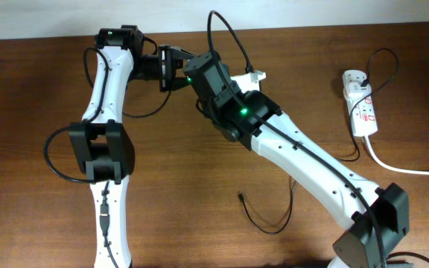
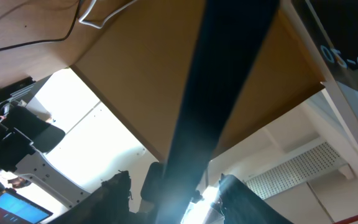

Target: Plug charger to phone and switch on socket

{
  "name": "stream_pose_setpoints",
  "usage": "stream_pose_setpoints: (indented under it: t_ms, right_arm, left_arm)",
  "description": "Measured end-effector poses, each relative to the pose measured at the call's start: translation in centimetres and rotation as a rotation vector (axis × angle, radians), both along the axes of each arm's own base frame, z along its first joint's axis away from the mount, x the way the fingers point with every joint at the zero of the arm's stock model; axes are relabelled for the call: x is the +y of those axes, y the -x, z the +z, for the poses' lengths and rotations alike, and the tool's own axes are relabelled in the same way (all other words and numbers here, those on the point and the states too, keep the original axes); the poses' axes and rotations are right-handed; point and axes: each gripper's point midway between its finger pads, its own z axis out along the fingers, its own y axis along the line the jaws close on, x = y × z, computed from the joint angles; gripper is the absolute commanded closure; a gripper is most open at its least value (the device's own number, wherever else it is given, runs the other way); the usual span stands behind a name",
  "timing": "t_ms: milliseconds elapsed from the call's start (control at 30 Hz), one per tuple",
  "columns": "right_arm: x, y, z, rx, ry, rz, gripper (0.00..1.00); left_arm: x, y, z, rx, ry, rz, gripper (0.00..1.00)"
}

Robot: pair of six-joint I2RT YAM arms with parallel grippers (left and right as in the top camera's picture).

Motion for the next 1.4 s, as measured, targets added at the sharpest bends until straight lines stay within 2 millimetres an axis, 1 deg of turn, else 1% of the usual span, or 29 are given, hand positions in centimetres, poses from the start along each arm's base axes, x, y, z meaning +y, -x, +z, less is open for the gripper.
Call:
stream_pose_setpoints:
  t_ms: [200,233,267,333,433,567,633,733,767,833,900,1000,1067,1167,1200,1233,1267,1300,1333,1400]
  right_arm:
    - [0.0,0.0,0.1,-0.001,-0.012,-0.008,0.96]
    - [0.0,0.0,0.1,-0.001,-0.013,-0.008,0.96]
    - [0.0,0.0,0.1,-0.001,-0.013,-0.008,0.96]
    - [0.0,0.0,0.0,0.001,-0.011,-0.008,0.96]
    - [0.0,0.0,0.0,0.003,-0.010,-0.008,0.96]
    - [0.0,0.0,0.0,0.003,-0.010,-0.008,0.96]
    - [0.0,0.0,0.0,0.003,-0.010,-0.008,0.96]
    - [0.0,0.0,0.0,0.003,-0.009,-0.008,0.96]
    - [0.0,0.0,0.0,0.003,-0.010,-0.008,0.96]
    - [0.0,0.0,0.0,0.002,-0.007,-0.006,0.96]
    - [0.1,0.1,0.0,-0.001,0.004,0.005,0.96]
    - [0.1,0.1,0.0,-0.001,0.008,0.009,0.96]
    - [0.1,0.1,0.0,-0.001,0.008,0.009,0.95]
    - [0.1,0.1,0.0,-0.002,0.008,0.010,0.88]
    - [0.2,0.0,0.1,-0.008,0.006,0.012,0.88]
    - [0.3,-0.2,0.4,-0.021,0.012,0.021,0.87]
    - [0.5,-0.3,0.6,-0.031,0.014,0.031,0.83]
    - [0.5,-0.3,0.7,-0.036,0.007,0.031,0.73]
    - [0.5,-0.4,0.7,-0.041,0.023,0.043,0.54]
    - [0.6,-0.5,0.9,-0.059,0.053,0.069,0.27]
  left_arm:
    - [0.0,-0.1,0.0,-0.010,0.000,0.000,0.51]
    - [0.0,-0.2,-0.2,-0.028,-0.007,-0.001,0.52]
    - [0.0,-0.5,-0.8,-0.072,-0.037,-0.003,0.51]
    - [0.0,-0.6,-1.3,-0.085,-0.065,-0.005,0.53]
    - [0.0,-0.7,-1.5,-0.100,-0.076,-0.005,0.55]
    - [0.0,-0.7,-1.6,-0.101,-0.080,-0.006,0.57]
    - [0.0,-0.7,-1.6,-0.100,-0.080,-0.006,0.62]
    - [0.0,-0.7,-1.6,-0.097,-0.080,-0.005,0.64]
    - [-0.1,-0.7,-1.6,-0.097,-0.080,-0.007,0.67]
    - [-0.2,-0.6,-1.5,-0.095,-0.080,-0.009,0.66]
    - [-0.3,-0.6,-1.1,-0.092,-0.055,-0.009,0.67]
    - [-0.6,-0.5,-0.7,-0.090,-0.033,-0.014,0.72]
    - [-0.7,-0.4,-0.7,-0.090,-0.030,-0.016,0.77]
    - [-0.7,-0.4,-0.9,-0.090,-0.040,-0.017,0.82]
    - [-0.7,-0.4,-0.9,-0.091,-0.042,-0.017,0.88]
    - [-0.7,-0.4,-0.9,-0.091,-0.043,-0.017,0.96]
    - [-0.7,-0.5,-0.8,-0.096,-0.037,-0.016,1.00]
    - [-0.6,-0.5,-0.5,-0.105,-0.021,-0.014,1.00]
    - [-0.6,-0.5,-0.6,-0.099,-0.024,-0.013,1.00]
    - [-0.6,-0.4,-1.1,-0.093,-0.056,-0.016,1.00]
